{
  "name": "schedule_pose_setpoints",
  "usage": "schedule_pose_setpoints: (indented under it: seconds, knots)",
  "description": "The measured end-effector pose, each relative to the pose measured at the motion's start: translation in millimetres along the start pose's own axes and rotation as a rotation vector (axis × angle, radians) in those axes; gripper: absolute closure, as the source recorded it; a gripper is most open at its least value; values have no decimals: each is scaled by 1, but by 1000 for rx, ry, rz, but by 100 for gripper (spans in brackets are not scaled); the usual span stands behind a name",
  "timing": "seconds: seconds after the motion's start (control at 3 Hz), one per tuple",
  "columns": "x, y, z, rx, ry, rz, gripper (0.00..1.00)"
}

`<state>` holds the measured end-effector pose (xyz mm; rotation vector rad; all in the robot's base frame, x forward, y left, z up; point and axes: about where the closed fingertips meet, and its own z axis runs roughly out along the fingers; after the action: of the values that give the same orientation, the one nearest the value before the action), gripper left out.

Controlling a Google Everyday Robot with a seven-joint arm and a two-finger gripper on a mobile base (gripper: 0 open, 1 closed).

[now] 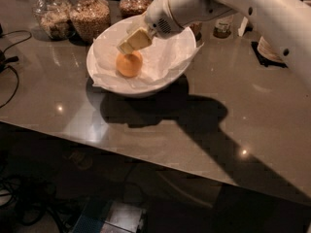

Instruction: Pick orange from white bowl

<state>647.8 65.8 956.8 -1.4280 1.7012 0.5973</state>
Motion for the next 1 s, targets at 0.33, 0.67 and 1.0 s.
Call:
schedule_pose_setpoints:
  seconds: [0.33,0.67,1.0]
  knots:
    - [11,2,12,-3,17,37,26]
    - [19,2,21,-2,34,64,19]
    - [28,-2,29,6,52,92,26]
